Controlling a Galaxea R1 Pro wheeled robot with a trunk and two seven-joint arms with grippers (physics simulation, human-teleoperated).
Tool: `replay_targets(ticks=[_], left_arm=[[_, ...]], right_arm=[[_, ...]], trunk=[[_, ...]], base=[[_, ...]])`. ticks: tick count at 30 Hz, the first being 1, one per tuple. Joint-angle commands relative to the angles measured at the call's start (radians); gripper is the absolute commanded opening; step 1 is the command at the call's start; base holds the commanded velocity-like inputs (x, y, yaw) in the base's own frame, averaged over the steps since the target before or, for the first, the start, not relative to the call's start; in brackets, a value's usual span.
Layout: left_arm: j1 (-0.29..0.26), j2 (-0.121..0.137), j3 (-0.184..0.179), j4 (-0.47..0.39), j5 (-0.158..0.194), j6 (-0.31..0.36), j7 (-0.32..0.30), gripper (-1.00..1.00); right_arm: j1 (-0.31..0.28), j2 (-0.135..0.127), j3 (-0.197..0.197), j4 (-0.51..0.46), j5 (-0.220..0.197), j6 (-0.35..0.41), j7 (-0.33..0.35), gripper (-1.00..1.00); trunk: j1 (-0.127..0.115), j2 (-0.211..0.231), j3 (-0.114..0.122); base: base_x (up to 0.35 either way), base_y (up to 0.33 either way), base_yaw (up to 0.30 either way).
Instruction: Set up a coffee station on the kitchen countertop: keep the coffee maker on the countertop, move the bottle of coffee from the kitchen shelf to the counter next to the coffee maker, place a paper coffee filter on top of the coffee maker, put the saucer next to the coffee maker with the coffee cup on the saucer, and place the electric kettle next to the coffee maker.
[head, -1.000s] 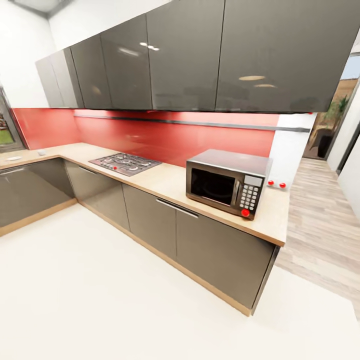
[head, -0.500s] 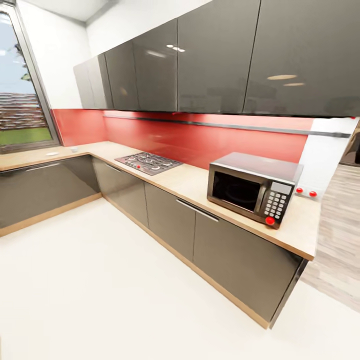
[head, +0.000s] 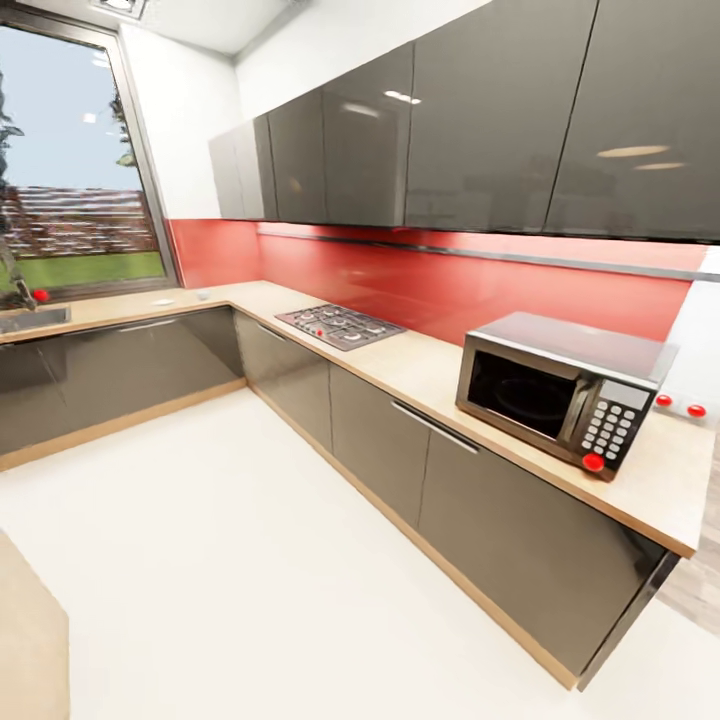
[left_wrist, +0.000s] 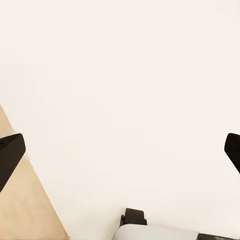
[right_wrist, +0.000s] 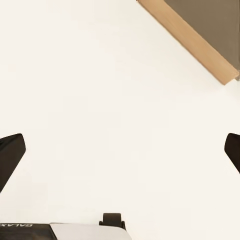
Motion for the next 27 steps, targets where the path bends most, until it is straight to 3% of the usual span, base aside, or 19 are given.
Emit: replay_targets(ticks=[1, 7, 27], left_arm=[[-0.001, 0.0, -0.001, 0.001, 0.005, -0.003, 0.0, 1.0], [-0.001, 0.0, -0.001, 0.001, 0.005, -0.003, 0.0, 1.0], [-0.001, 0.0, -0.001, 0.001, 0.004, -0.003, 0.0, 1.0]], right_arm=[[0.0, 0.0, 0.0, 0.0, 0.001, -0.003, 0.0, 1.0], [0.0, -0.001, 0.0, 0.0, 0.001, -0.003, 0.0, 1.0], [0.0, -0.009, 0.0, 0.006, 0.002, -0.004, 0.001, 1.0]], trunk=[[-0.004, 0.006, 0.002], [-0.027, 0.048, 0.02], [-0.103, 0.188, 0.083]], base=[[0.0, 0.0, 0.25], [0.0, 0.0, 0.165], [0.0, 0.0, 0.001]])
